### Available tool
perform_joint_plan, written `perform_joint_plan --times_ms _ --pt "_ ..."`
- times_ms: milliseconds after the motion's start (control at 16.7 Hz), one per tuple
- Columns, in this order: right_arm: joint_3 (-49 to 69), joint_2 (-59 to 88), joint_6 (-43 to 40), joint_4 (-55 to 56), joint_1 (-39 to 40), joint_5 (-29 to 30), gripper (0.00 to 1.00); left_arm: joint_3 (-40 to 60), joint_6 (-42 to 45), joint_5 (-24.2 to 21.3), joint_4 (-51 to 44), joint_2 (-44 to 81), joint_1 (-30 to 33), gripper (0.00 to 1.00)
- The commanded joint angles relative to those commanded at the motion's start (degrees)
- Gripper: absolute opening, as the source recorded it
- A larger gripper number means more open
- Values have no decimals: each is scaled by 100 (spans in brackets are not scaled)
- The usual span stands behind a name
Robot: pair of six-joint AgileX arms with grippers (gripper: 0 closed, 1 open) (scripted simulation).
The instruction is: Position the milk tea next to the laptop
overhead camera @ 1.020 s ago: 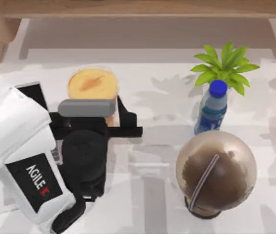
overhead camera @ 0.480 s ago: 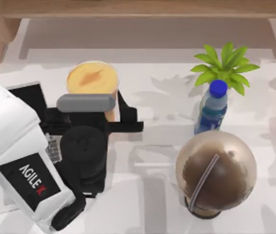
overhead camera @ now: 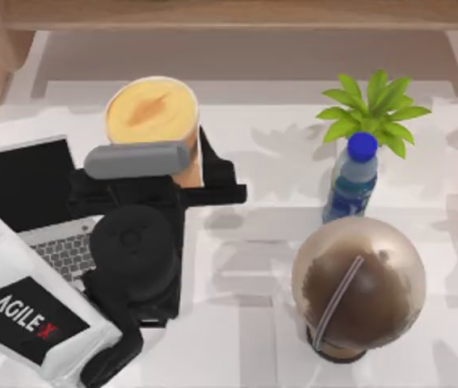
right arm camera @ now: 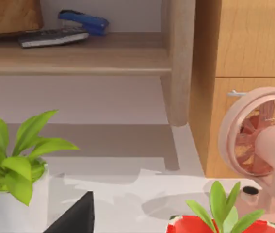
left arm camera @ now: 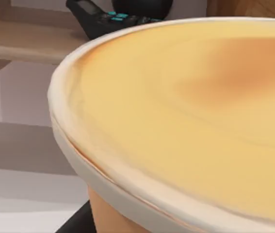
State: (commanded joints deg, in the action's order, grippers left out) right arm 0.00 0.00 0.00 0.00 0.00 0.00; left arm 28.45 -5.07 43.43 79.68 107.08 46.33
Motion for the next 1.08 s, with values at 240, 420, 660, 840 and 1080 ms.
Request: perform_joint_plan --times_ms 240,420,660,840,1080 --pt "0 0 0 0 0 0 100 -387 -56 320 -247 -496 315 0" --pt "0 0 0 0 0 0 100 -721 -104 577 -460 -844 568 0" --pt "0 0 0 0 0 0 100 -1145 -167 895 -726 -1232 883 0" --pt "0 0 0 0 0 0 100 -1398 -202 1080 -879 -1440 1067 0" --pt "0 0 0 0 0 0 100 -1575 -224 1206 -982 -1582 1195 0"
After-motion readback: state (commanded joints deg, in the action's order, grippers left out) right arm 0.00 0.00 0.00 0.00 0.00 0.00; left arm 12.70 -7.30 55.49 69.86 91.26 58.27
